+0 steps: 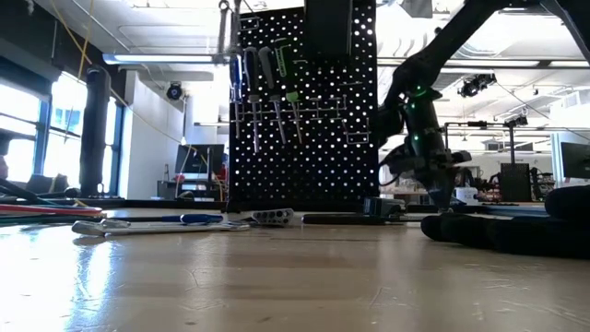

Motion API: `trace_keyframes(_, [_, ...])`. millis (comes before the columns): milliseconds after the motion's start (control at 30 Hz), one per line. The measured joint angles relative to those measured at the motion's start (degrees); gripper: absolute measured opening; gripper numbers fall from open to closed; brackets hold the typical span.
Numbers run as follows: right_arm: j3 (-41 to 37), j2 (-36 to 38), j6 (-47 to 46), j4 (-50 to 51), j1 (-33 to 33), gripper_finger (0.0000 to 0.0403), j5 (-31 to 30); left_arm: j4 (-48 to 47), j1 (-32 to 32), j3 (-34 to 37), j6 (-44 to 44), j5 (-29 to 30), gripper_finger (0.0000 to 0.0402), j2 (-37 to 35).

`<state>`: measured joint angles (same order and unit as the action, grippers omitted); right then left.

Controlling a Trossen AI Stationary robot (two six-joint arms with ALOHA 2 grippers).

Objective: Hang tools onto peg board
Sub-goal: Put the socket into the black bin on the peg board

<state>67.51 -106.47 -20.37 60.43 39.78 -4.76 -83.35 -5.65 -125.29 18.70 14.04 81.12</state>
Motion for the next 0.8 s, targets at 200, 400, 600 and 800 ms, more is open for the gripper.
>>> trace_keyframes(200, [0.0,3.1,1.3,0.4,0.1,0.0064,2.1,0.0,0.0,0.0,0.8,0.0,0.0197,0.0])
trace_keyframes(400, [0.1,9.4,2.0,3.3,2.4,0.0064,-0.2,0.1,0.0,0.0,1.0,0.0,0.0197,0.0])
trace_keyframes(600, [0.2,16.5,-0.5,11.6,5.2,0.0064,-9.0,0.6,0.0,0.0,1.0,0.0,0.0197,0.3])
trace_keyframes(800, [0.2,27.4,-3.5,12.8,5.7,0.0063,-10.3,0.6,0.1,0.0,1.3,0.0,0.0197,2.0])
